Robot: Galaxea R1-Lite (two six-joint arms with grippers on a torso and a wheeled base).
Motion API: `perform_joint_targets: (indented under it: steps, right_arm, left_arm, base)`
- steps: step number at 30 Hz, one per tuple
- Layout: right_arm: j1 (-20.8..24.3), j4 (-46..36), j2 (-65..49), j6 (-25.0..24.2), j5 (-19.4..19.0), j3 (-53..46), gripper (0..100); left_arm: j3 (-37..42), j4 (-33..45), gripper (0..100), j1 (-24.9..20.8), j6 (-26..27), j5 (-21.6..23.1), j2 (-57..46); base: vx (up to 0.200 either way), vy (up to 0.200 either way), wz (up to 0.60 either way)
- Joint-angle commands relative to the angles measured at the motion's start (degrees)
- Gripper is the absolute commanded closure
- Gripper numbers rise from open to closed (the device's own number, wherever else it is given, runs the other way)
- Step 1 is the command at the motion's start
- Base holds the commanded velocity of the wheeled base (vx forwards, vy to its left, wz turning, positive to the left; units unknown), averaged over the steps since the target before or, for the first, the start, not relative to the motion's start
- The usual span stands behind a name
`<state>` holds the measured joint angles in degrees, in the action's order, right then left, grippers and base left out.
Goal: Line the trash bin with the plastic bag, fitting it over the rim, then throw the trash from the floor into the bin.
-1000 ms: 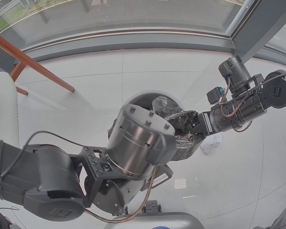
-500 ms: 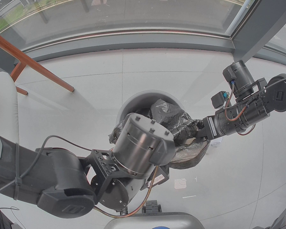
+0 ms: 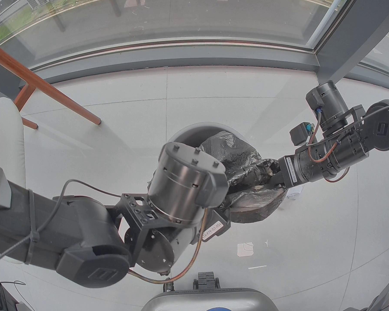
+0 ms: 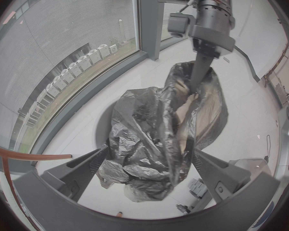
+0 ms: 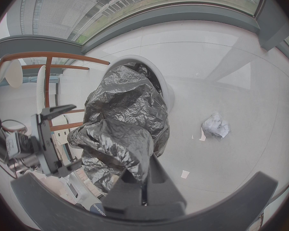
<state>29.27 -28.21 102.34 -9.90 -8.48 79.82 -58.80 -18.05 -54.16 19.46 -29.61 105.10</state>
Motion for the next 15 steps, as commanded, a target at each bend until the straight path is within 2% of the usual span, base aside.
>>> perform_joint_targets:
  steps: [1,4,9,15]
  right_arm:
    - [-0.9,0.0,0.1,0.1,0.0,0.2,100]
    - [-1.7,0.0,0.2,0.1,0.0,0.2,100]
    - [-2.4,0.0,0.5,0.0,0.0,-0.1,100]
    - [-2.1,0.0,0.5,0.1,0.0,0.0,100]
  left_arm:
    - [0.2,1.4,0,-2.4,-2.3,0.3,-1.2]
    - [0.3,3.1,0,-5.3,-5.3,0.9,-3.0]
    - [2.1,4.7,0,-6.2,-8.5,2.5,-4.1]
    - [1.1,4.2,0,-3.4,-8.5,2.4,-4.3]
  base:
    - [0.000,0.000,0.00]
    - [0.000,0.000,0.00]
    - [0.000,0.000,0.00]
    - [0.000,0.000,0.00]
